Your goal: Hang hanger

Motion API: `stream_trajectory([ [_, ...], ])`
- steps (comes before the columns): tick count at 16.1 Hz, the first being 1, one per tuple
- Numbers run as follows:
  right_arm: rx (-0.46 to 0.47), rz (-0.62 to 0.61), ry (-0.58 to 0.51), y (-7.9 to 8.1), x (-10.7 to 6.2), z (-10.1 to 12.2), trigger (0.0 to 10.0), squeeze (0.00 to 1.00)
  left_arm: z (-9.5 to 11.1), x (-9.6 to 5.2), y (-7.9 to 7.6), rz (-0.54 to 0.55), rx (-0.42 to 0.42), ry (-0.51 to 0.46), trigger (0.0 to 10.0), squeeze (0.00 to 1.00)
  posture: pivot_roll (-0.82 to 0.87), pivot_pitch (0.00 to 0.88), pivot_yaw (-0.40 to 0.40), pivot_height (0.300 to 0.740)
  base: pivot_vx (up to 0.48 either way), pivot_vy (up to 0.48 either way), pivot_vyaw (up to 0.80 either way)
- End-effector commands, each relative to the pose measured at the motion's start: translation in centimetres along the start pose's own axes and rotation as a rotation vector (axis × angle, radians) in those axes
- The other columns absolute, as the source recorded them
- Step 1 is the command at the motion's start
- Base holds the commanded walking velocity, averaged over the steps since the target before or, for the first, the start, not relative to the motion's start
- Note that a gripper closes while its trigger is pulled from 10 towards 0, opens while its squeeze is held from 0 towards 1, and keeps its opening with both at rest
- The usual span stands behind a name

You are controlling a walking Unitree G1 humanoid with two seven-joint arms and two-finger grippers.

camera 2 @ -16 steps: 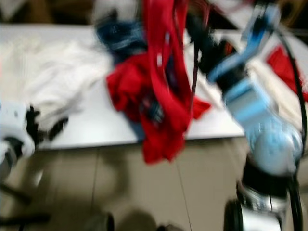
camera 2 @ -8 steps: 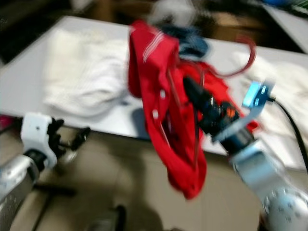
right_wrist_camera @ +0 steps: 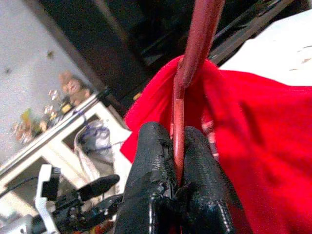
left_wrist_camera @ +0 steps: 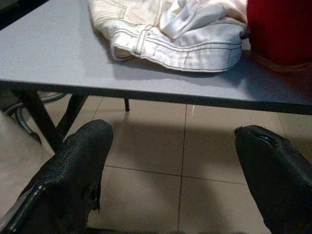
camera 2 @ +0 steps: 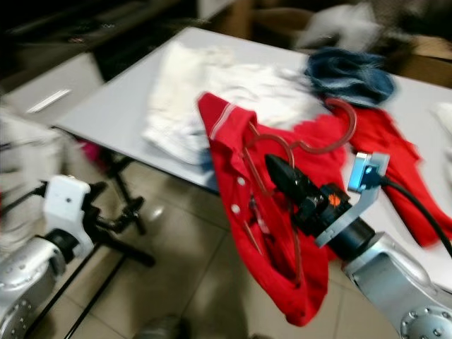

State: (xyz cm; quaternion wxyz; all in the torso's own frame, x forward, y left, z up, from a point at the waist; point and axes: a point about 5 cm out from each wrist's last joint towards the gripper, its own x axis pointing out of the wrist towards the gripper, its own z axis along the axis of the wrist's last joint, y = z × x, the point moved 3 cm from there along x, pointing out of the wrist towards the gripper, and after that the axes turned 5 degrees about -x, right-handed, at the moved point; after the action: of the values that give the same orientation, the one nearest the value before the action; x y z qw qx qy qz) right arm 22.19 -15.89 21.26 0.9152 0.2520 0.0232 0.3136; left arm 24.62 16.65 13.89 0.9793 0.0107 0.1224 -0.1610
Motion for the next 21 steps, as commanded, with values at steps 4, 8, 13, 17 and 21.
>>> stream_trajectory([
  [4, -0.011, -0.013, 0.042, 0.0, 0.2, -1.6, 10.0, 0.00, 0.3, -0.1, 0.0, -0.007, 0.041, -0.013, 10.0, 0.00, 0.07, 0.093, -0.027, 0.740, 0.000, 0.000, 0.80],
  [8, -0.010, -0.006, 0.103, 0.3, 0.0, -3.2, 10.0, 0.00, -0.1, -0.3, -0.5, -0.015, 0.041, -0.006, 10.0, 0.00, 0.06, 0.101, -0.030, 0.740, 0.000, 0.000, 0.80],
  [13, -0.014, -0.017, 0.126, 0.2, 0.0, -4.2, 10.0, 0.00, -0.2, -0.2, -0.7, -0.030, 0.045, -0.003, 10.0, 0.00, 0.07, 0.101, -0.029, 0.740, 0.000, 0.000, 0.80],
  [17, -0.034, -0.053, 0.169, -0.5, 0.2, -5.4, 10.0, 0.00, -0.2, 0.2, -0.9, -0.037, 0.049, -0.005, 10.0, 0.00, 0.07, 0.100, -0.032, 0.740, 0.000, 0.000, 0.80],
  [21, -0.060, -0.105, 0.201, -1.4, 0.3, -6.4, 10.0, 0.00, 0.0, 0.8, -1.1, -0.031, 0.013, -0.021, 10.0, 0.00, 0.06, 0.099, -0.033, 0.740, 0.000, 0.000, 0.80],
])
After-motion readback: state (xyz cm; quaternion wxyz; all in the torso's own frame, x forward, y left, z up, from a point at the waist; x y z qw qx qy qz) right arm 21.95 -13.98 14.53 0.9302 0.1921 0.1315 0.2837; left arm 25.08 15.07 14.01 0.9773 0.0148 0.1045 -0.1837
